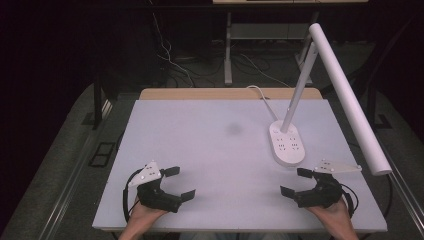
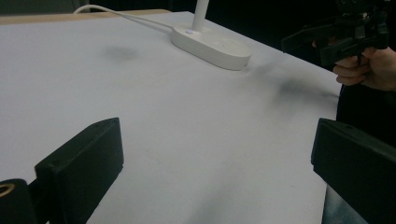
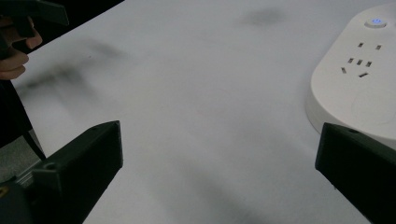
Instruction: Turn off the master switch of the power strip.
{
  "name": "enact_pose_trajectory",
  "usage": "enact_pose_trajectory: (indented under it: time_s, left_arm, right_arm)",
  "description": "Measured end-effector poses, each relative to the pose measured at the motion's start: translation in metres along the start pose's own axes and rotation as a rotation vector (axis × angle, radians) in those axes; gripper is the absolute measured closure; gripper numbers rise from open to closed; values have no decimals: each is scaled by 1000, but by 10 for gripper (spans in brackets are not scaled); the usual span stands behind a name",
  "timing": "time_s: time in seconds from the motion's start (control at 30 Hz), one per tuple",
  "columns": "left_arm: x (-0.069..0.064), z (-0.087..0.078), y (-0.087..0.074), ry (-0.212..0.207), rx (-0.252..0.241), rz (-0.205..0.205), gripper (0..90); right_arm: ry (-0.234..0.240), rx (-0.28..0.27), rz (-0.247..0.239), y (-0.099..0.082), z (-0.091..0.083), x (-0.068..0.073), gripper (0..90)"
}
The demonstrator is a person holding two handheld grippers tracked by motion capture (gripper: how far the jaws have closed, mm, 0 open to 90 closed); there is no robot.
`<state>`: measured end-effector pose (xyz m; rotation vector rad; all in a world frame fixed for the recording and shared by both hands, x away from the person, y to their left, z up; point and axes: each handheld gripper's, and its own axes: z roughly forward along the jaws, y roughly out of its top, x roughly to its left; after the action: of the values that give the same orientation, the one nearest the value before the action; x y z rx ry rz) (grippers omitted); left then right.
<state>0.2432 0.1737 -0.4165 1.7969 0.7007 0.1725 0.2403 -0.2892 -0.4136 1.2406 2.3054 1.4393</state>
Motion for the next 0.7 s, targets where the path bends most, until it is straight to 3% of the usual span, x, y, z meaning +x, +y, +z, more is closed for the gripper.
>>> enact_pose_trajectory:
  time_s: [0.33, 0.53, 0.7]
  left_arm:
    - [-1, 2, -1, -10, 4, -11, 24]
    - [-1, 1, -1, -9, 5, -12, 34]
    - [-2, 2, -2, -5, 5, -14, 38]
  right_arm:
    - [-7, -4, 0, -1, -2, -1, 3]
    - [0, -13, 34, 0, -5, -3, 3]
    - [-7, 1, 25, 1, -5, -4, 3]
